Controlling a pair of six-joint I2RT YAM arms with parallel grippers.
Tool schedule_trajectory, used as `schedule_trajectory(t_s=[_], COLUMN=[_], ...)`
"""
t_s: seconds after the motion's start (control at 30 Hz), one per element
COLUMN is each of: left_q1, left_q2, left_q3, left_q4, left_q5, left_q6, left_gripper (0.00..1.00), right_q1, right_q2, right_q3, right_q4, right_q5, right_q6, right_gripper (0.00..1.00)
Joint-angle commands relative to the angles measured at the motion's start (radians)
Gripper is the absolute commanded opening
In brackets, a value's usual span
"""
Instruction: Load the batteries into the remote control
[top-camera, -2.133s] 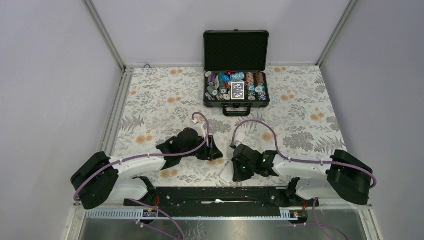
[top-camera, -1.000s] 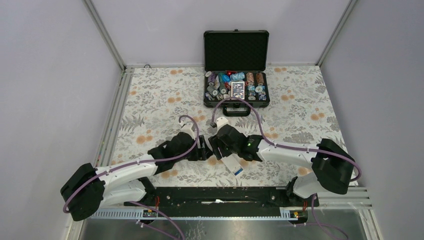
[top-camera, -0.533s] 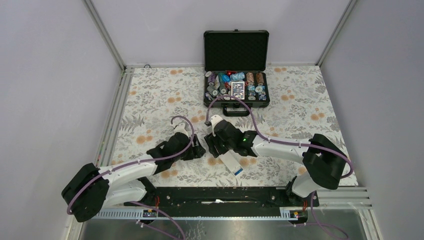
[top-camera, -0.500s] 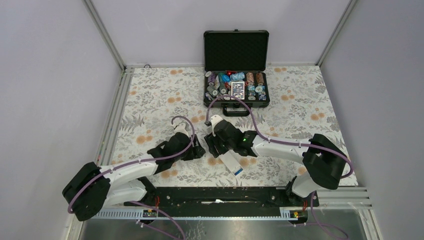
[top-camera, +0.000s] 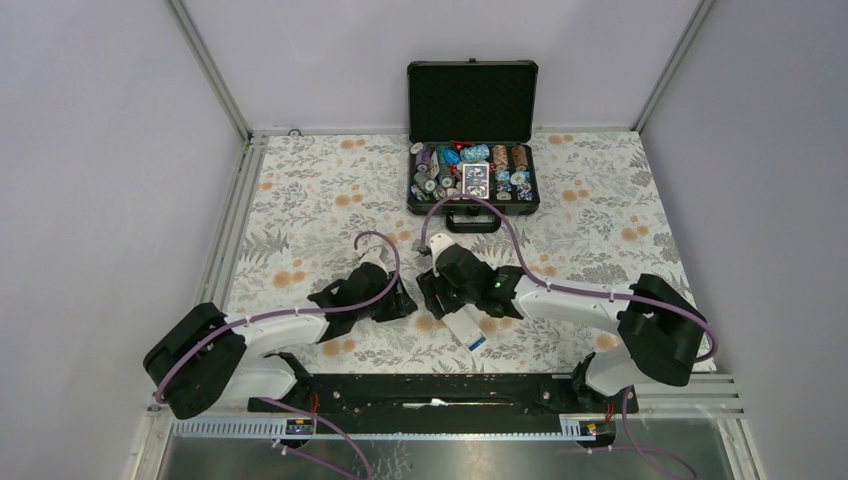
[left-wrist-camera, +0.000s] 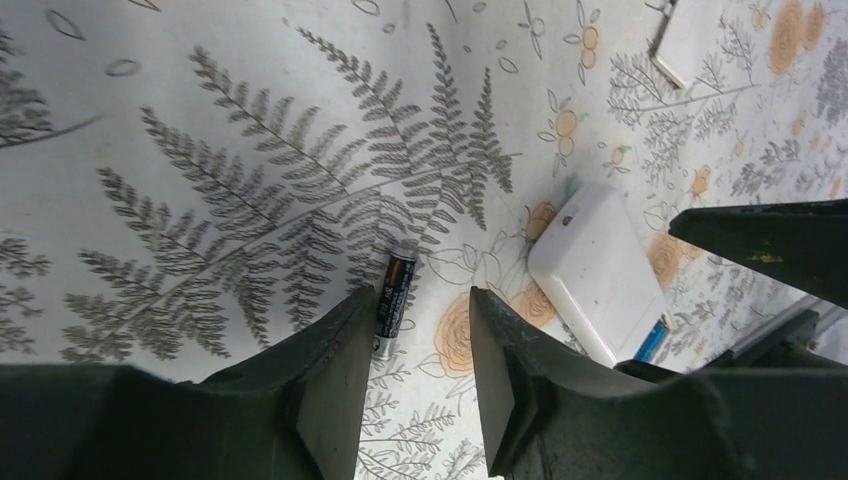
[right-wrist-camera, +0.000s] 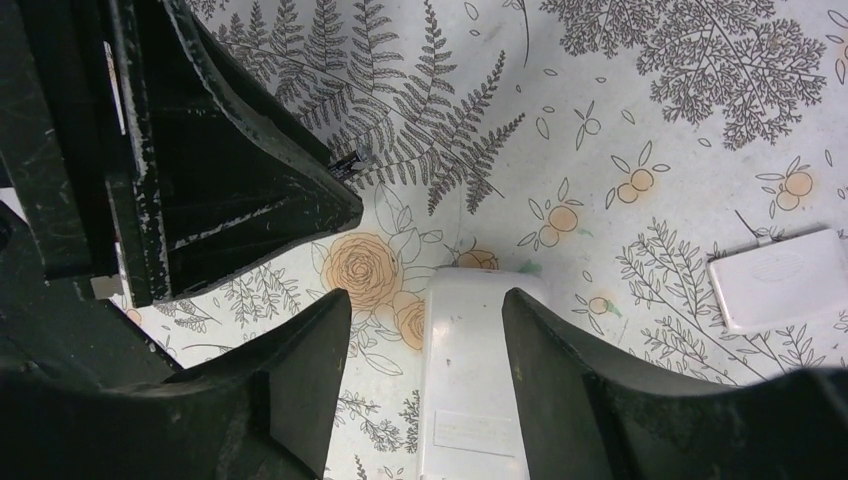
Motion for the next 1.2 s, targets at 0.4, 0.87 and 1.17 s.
schedule_trajectory(t_s=[0.4,0.87,1.17], left_q1=[-0.085,-0.079,-0.061], left_q2=[-0.045,-0.354,-0.474], left_q3=[-0.029,-0.016,-0.042], left_q4=[0.051,-0.271,-0.353], left_q5=[0.031,-0.208,-0.256], left_q6=[-0.103,0.004,0.02], left_gripper=[0.46,0.51,0.53], right_q1=[-0.005,0.012,0.04], right_q2=[-0.015,0.165,0.244], right_q3=[-0.053,0.054,0.129], right_q4=[0.011,0.067,0.048], right_q5=[-0.036,-0.154,-0.121], right_q6=[0.097,0.149,0.15], right_gripper=[0.6,0.55,0.53])
